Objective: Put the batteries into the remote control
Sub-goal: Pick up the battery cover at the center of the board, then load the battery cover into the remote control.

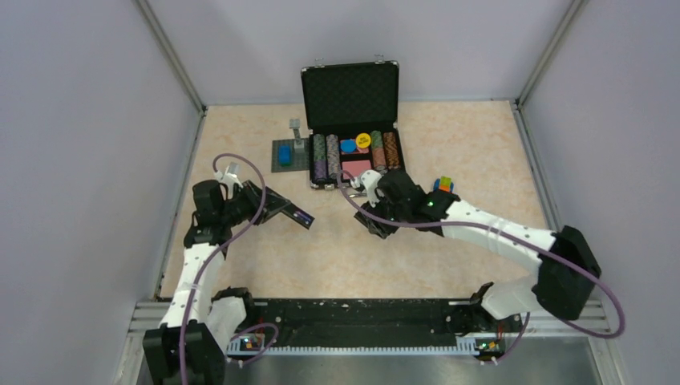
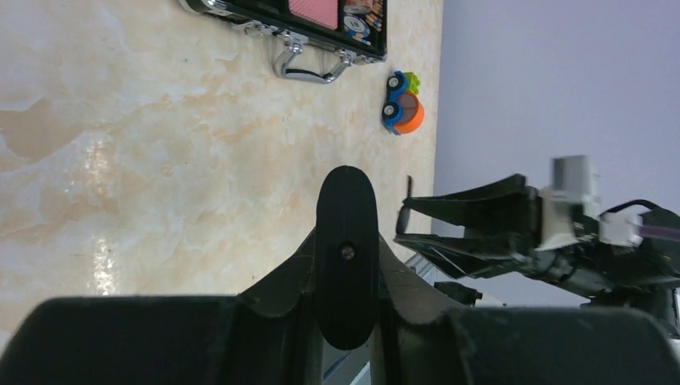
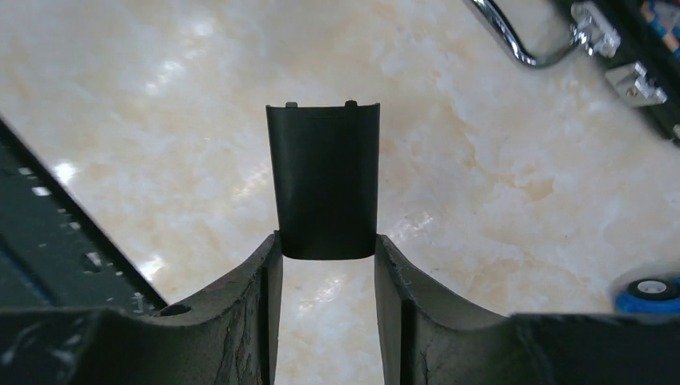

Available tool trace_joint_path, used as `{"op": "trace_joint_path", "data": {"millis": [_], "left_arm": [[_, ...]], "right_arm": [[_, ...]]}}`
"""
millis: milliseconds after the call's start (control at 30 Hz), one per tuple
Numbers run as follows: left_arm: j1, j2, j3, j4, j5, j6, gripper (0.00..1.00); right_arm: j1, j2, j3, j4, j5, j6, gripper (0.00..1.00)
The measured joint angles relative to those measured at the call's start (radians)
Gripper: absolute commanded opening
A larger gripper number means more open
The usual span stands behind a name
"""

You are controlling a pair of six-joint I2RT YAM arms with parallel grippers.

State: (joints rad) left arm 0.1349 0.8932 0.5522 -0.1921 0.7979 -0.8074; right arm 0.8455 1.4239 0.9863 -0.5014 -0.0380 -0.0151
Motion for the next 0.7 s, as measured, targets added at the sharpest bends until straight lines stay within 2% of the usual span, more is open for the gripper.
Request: {"op": "trace_joint_path", "data": {"millis": [100, 233, 433, 700], "left_arm": [[-0.019, 0.006, -0.006, 0.036, 0.040, -0.001, 0.00], [-0.093, 0.006, -0.004, 0.076, 0.072, 0.017, 0.00], [-0.289, -0.021, 0.031, 0.058, 0.025, 0.100, 0.00], [-0.343, -0.111, 0.035, 0.087, -0.048, 0.109, 0.00]], "right_arm": [[0.045, -0.122, -0.016, 0.043, -0.037, 0.001, 0.27], [0.143, -0.202, -0.018, 0.091, -0.069, 0.005, 0.27], [0.251, -0.211, -0.014, 0.112, -0.056, 0.042, 0.27], [0.298, -0.168, 0.063, 0.106, 0.019, 0.064, 0.27]]}}
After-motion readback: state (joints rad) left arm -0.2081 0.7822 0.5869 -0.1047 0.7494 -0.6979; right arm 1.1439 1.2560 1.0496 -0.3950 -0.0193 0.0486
